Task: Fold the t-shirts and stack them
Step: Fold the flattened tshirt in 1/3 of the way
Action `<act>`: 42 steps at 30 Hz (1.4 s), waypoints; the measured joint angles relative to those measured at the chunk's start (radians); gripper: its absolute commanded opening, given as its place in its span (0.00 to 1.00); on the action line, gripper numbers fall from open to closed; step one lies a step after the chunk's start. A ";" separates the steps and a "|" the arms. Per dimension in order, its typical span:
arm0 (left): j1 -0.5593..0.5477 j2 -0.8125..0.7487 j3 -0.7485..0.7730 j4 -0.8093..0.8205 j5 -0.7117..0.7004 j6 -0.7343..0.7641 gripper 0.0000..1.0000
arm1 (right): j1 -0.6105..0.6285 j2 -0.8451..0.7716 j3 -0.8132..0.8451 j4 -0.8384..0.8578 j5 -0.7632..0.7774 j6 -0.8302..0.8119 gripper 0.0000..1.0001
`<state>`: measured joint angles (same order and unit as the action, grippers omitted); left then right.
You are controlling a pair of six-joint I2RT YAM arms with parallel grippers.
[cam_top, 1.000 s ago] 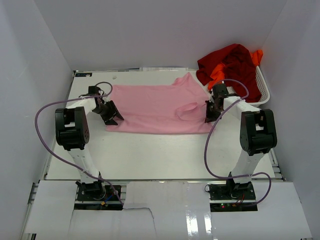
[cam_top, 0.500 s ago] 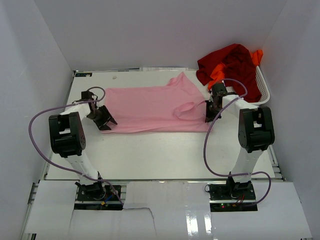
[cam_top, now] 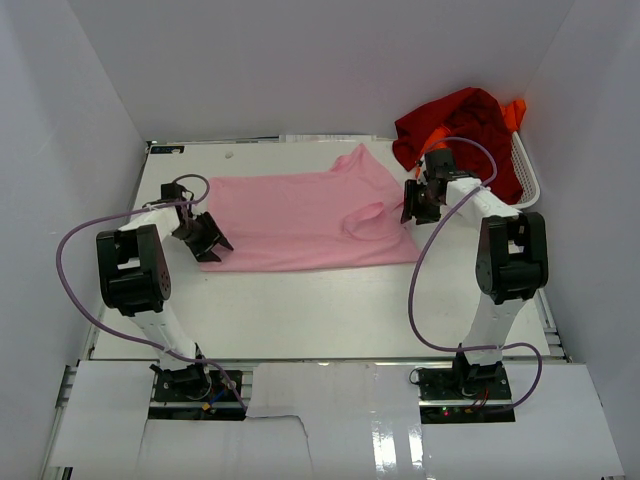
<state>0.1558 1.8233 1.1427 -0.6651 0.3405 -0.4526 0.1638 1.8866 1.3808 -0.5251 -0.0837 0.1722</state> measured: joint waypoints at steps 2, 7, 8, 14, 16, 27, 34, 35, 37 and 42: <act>0.000 0.000 0.005 -0.013 -0.008 0.002 0.59 | 0.000 -0.005 0.013 0.001 -0.006 0.000 0.52; 0.000 -0.010 0.018 -0.050 -0.033 0.011 0.59 | 0.000 -0.051 -0.002 -0.002 -0.028 0.003 0.53; 0.001 -0.013 0.022 -0.058 -0.034 0.011 0.59 | 0.000 -0.066 -0.011 0.000 -0.037 0.004 0.52; 0.003 -0.032 0.081 -0.095 -0.017 0.011 0.59 | 0.014 -0.074 -0.011 0.002 -0.137 0.005 0.50; 0.001 -0.040 0.114 -0.105 -0.010 0.011 0.59 | 0.039 -0.050 0.015 -0.004 -0.162 0.005 0.50; -0.281 -0.108 0.188 -0.027 0.114 0.018 0.59 | 0.198 0.121 0.171 -0.007 -0.271 0.011 0.45; -0.594 -0.020 0.187 0.087 0.185 -0.021 0.59 | 0.204 0.184 0.229 -0.007 -0.286 0.031 0.31; -0.612 -0.003 0.187 0.096 0.189 -0.029 0.59 | 0.204 0.190 0.235 -0.008 -0.286 0.032 0.30; -0.635 0.028 0.187 0.109 0.193 -0.040 0.59 | 0.205 0.205 0.251 -0.009 -0.286 0.034 0.28; -0.658 0.066 0.187 0.132 0.193 -0.057 0.59 | 0.209 0.242 0.276 -0.006 -0.295 0.040 0.28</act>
<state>-0.5026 1.8889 1.3296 -0.5335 0.5339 -0.5098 0.3733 2.1288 1.6569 -0.5308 -0.3786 0.2123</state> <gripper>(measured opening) 0.588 0.282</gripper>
